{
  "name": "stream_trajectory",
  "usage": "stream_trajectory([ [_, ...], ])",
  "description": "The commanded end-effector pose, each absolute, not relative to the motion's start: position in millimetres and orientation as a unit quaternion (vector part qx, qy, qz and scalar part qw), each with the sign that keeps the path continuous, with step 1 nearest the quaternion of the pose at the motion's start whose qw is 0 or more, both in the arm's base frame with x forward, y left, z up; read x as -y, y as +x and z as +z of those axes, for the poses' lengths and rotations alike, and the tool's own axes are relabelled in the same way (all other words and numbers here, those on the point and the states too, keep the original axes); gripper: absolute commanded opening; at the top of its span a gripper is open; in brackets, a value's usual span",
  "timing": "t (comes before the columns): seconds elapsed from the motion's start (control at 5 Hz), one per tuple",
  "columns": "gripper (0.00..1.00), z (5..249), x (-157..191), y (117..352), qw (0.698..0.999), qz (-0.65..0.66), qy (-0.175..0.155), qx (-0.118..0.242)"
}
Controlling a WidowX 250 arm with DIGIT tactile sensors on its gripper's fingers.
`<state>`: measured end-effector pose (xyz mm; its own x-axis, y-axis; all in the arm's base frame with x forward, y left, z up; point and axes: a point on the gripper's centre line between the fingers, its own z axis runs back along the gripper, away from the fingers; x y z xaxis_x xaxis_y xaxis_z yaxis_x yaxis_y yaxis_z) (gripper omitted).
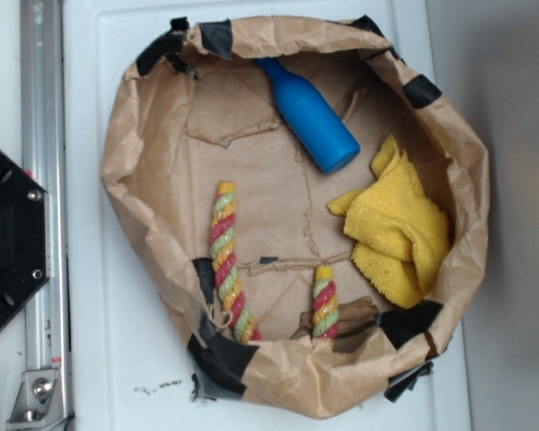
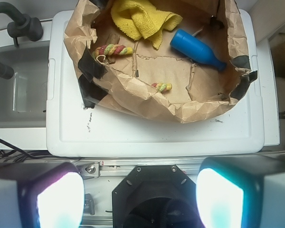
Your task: Grab the yellow cloth.
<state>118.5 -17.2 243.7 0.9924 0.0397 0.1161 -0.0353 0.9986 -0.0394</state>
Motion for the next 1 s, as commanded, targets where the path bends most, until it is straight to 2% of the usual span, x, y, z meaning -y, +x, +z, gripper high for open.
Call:
stream_trajectory([
  [0.0, 1.00, 244, 17, 118, 0.998, 0.019, -0.019, 0.059],
  [0.2, 1.00, 198, -1, 168, 0.996, 0.061, 0.029, 0.064],
  [0.4, 1.00, 164, -3, 217, 0.995, 0.075, 0.038, 0.048],
  [0.6, 1.00, 136, 5, 258, 0.996, 0.024, 0.040, 0.069],
  [0.8, 1.00, 114, 8, 285, 0.994, -0.026, 0.054, 0.093],
])
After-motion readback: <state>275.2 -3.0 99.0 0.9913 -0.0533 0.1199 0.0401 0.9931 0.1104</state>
